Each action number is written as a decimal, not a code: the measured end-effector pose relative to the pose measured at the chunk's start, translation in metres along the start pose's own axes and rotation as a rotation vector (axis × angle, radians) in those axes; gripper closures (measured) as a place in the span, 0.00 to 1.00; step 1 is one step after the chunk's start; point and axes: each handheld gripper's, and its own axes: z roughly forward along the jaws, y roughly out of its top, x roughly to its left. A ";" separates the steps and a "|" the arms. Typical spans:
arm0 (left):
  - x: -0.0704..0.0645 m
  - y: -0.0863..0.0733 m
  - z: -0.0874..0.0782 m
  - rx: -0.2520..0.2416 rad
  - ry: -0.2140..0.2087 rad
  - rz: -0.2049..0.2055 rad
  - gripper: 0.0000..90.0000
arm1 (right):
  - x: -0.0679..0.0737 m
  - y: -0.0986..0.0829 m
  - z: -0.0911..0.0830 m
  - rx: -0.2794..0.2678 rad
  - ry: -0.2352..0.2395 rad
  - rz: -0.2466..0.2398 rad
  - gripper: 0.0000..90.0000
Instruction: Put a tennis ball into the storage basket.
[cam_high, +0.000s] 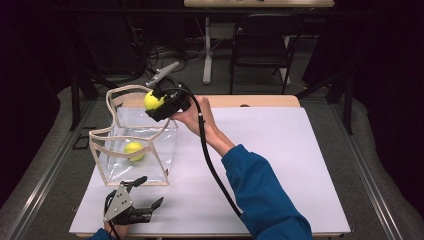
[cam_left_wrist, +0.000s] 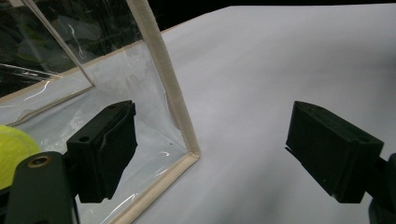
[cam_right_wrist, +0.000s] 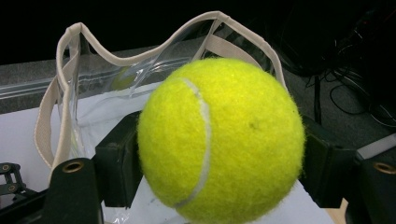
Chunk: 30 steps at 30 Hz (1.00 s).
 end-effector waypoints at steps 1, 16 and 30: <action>0.000 0.000 0.000 0.000 0.000 0.001 0.18 | 0.000 0.000 0.001 0.002 0.001 -0.002 0.29; 0.000 0.000 0.000 0.000 -0.001 0.001 0.18 | 0.005 0.000 0.012 0.043 0.037 -0.005 0.29; 0.000 0.000 0.000 -0.002 -0.002 -0.004 0.18 | 0.007 -0.001 0.021 0.088 0.045 -0.015 0.29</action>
